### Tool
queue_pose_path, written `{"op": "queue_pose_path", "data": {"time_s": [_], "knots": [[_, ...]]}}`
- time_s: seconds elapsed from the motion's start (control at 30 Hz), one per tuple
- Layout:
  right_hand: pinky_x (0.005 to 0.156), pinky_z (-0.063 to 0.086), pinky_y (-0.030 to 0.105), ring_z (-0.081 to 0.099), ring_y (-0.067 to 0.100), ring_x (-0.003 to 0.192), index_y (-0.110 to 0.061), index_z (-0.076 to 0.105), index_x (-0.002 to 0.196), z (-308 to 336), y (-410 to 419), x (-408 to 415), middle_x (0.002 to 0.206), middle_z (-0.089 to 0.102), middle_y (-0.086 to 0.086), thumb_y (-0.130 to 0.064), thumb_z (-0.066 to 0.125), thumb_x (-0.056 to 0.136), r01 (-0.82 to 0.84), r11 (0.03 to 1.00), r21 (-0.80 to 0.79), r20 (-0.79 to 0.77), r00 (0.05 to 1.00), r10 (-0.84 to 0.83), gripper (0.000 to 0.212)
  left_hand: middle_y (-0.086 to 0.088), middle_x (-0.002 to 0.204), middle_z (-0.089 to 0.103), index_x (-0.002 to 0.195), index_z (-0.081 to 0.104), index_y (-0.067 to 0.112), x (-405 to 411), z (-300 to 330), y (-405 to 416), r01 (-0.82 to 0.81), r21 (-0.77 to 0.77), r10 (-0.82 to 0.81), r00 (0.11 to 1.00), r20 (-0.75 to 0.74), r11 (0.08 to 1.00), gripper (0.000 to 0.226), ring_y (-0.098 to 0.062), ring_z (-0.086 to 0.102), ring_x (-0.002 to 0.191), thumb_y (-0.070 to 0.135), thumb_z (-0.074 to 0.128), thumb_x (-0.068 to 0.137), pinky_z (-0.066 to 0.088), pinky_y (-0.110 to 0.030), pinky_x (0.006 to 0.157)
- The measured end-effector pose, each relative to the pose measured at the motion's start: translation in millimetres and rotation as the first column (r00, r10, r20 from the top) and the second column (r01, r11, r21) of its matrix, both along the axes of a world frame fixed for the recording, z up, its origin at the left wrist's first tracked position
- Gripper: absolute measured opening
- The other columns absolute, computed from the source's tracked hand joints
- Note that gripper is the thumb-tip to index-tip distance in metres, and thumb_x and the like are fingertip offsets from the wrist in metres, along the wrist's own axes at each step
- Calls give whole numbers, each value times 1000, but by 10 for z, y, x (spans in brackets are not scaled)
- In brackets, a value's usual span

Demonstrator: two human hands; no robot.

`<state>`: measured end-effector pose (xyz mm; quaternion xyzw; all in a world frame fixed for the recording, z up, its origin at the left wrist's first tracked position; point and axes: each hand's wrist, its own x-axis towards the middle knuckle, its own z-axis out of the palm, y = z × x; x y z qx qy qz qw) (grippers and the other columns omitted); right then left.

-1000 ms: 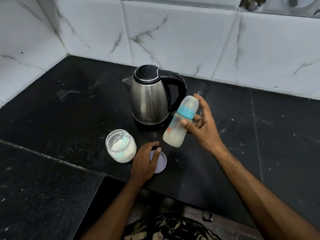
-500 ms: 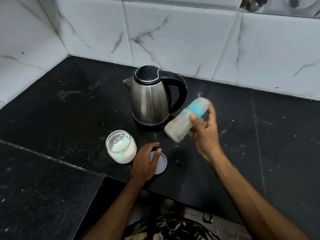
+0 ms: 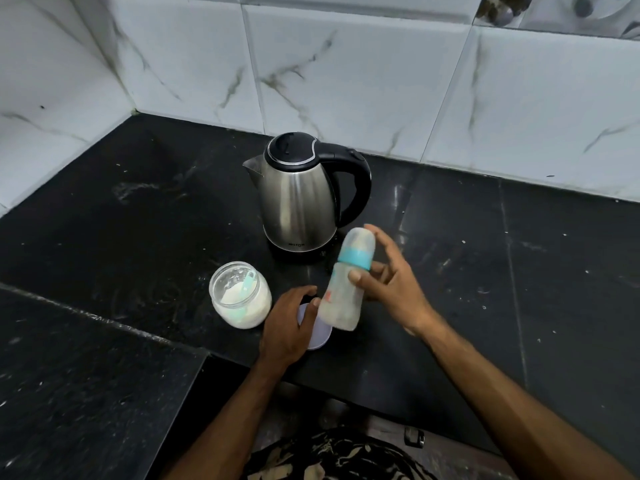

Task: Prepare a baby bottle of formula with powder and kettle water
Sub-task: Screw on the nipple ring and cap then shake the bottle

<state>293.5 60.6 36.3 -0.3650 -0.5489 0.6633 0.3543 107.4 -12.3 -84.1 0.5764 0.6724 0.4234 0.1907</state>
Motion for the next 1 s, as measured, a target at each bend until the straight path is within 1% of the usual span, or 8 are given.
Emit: {"op": "queue_pose_path", "data": {"time_s": [0.17,0.23,0.37,0.53,0.6,0.73,0.9,1.0], "knots": [[70,62,40,72,17,87,-26,32,144,68,245,-19,89,76,-7,-12,61,92,396,901,-175,-269,861,-431,61,8,115,67,117,67,18,24,28,-3,-19,4,18,1000,9,1000,41,-6,59,107,46,47,96,40,-13,95],[69,62,40,72,18,87,-26,32,145,30,171,-70,90,76,-6,-14,63,90,359,916,-179,-263,880,-396,64,7,114,67,117,67,17,18,23,1,-14,5,14,1000,10,1000,41,-7,60,106,46,47,95,44,-20,95],[72,60,36,72,26,96,-36,37,137,-48,-81,-96,110,72,11,-15,74,80,-3,1000,-19,-43,999,2,71,-1,116,67,119,66,11,-21,-23,-2,38,23,-39,999,33,999,45,-15,62,105,42,49,91,46,-28,93],[71,62,44,72,20,89,-26,33,145,41,185,-62,91,76,-5,-23,67,79,371,911,-182,-266,873,-409,74,8,114,66,116,67,17,28,30,-5,-13,13,13,1000,21,1000,40,-7,60,106,46,47,96,39,-11,94],[70,62,42,73,19,89,-25,30,147,17,124,-68,92,76,-6,-23,66,79,341,924,-175,-248,893,-376,76,7,114,67,117,67,17,20,17,-5,-11,4,11,1000,11,1000,41,-8,60,107,46,47,96,40,-13,94],[76,61,38,72,26,98,-31,32,145,-72,-110,-69,107,73,8,-15,70,79,-4,999,-49,-24,1000,3,79,0,117,67,119,66,13,-18,-39,2,14,5,-14,1000,25,1000,44,-13,61,107,43,50,93,44,-25,95],[68,61,39,72,20,90,-27,34,145,28,232,-28,101,73,0,-22,67,81,378,904,-199,-301,855,-423,72,8,115,67,116,67,17,24,9,0,-19,4,19,1000,21,1000,41,-6,60,107,47,47,96,40,-13,94],[66,60,37,72,21,89,-28,32,145,6,148,-29,100,74,2,-20,66,82,294,940,-173,-266,905,-332,72,9,115,66,117,67,17,12,1,-1,-18,4,18,1000,10,1000,41,-6,59,107,47,47,96,42,-16,94]]}}
